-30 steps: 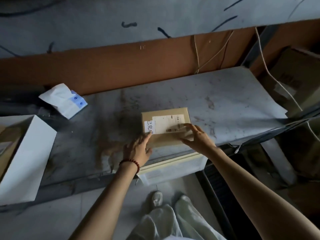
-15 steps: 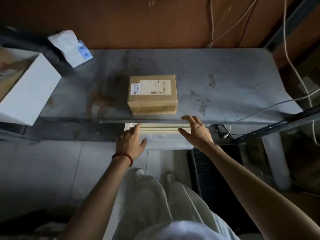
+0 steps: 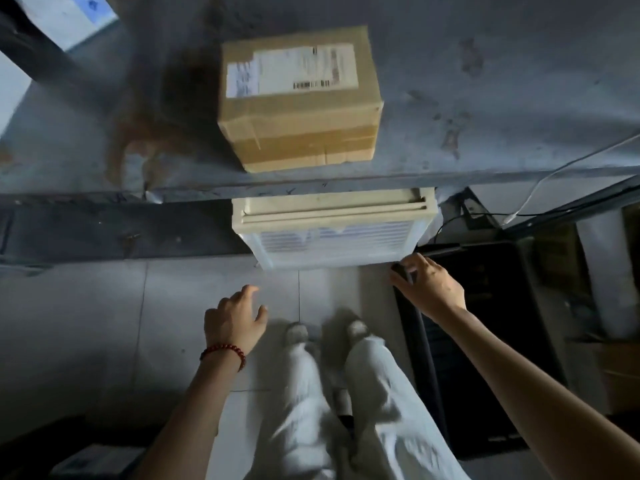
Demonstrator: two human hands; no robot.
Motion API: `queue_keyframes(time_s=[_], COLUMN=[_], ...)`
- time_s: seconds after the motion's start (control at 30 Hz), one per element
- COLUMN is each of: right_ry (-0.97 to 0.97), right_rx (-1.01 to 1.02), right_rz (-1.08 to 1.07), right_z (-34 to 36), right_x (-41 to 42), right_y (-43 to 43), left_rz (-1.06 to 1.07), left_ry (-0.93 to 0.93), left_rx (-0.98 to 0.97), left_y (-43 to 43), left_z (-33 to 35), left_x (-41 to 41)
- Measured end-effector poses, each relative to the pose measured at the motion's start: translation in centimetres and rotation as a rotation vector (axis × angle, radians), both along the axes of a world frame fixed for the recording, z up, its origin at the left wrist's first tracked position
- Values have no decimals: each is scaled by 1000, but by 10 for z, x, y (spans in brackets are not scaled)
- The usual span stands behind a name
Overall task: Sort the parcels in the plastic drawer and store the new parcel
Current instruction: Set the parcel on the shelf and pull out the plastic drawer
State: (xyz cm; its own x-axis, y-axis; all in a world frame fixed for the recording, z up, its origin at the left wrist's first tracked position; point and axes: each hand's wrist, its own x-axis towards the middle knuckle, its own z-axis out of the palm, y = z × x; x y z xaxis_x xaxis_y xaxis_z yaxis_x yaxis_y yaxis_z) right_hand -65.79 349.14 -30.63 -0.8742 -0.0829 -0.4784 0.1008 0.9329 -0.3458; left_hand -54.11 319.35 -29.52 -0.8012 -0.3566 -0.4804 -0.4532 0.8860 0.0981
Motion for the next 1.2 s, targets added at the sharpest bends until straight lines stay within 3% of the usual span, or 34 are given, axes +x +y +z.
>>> queue_keyframes(time_s=[0.2,0.5,0.63,0.83,1.0,1.2], right_ry=[13,15,82,210,389,484], right_rx=[61,36,-78,-450,-700,-729], right_rz=[27,-85,-263,-659,-664,-641], right_z=[-156,-314,-340,-345,-351,-342], right_x=[-6,-11,-5,-10,-14,-16], right_y=[0,3,-14,-29,-19,1], left_rz=[37,116,262,572,592,514], left_ry=[55,-1,24,273,545,526], left_rx=[0,-66,-21,134,214,250], left_y=[-17,-28,-12,-5,-12,-23], left_z=[-154,-317,-340,-338,-335,-329], left_x=[-32,-43,-43,-53,-52,-37])
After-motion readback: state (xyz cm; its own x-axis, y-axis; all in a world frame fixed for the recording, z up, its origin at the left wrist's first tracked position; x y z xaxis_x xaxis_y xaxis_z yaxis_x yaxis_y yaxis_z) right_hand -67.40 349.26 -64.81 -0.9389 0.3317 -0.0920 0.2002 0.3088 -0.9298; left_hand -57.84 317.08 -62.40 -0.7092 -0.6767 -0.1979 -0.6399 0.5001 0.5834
